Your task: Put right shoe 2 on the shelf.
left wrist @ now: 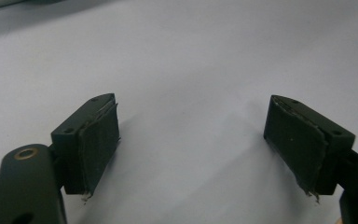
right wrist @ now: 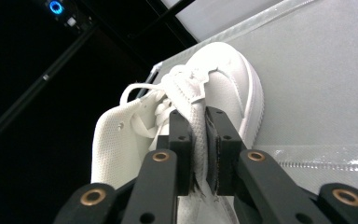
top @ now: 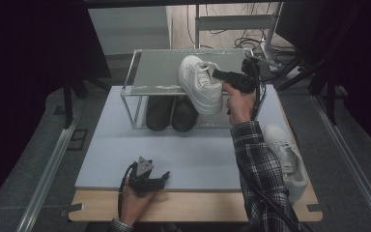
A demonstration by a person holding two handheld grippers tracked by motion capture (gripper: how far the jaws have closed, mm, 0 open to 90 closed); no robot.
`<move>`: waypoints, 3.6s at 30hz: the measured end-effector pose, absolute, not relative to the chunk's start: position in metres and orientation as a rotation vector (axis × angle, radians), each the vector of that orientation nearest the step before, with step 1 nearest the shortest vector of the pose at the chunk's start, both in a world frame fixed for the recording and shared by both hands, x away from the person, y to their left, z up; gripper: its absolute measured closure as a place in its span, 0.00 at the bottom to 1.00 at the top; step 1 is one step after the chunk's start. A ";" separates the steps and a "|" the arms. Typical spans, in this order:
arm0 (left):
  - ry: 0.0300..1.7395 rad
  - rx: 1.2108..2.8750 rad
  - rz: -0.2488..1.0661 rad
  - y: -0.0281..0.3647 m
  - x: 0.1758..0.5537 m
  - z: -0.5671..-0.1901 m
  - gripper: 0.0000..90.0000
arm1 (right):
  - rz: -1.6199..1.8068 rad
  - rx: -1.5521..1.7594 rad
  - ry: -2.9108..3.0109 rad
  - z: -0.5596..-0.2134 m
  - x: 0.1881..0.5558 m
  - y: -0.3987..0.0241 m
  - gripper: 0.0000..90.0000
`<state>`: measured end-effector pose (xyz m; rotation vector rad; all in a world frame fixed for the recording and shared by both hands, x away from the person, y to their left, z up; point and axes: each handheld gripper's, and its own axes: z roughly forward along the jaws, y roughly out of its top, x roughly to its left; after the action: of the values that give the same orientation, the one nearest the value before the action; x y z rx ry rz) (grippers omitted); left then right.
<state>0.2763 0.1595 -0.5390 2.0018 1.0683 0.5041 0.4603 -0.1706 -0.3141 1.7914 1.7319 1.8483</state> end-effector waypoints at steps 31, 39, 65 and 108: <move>1.069 2.000 0.505 0.159 0.276 -0.539 0.20 | 1.846 1.522 1.844 -0.301 0.428 -0.207 0.63; 1.069 2.000 0.506 0.159 0.276 -0.539 0.20 | 1.816 1.471 1.876 -0.304 0.414 -0.214 0.64; 1.070 1.998 0.507 0.159 0.276 -0.539 0.20 | 1.786 1.341 2.060 -0.344 0.369 -0.208 0.99; 1.068 1.998 0.507 0.159 0.276 -0.539 0.20 | 1.786 1.320 2.075 -0.367 0.400 -0.170 1.00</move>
<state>0.2762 0.1592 -0.5393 1.9981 1.0683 0.5069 0.3998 -0.1699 -0.3674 1.3196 2.0747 1.7858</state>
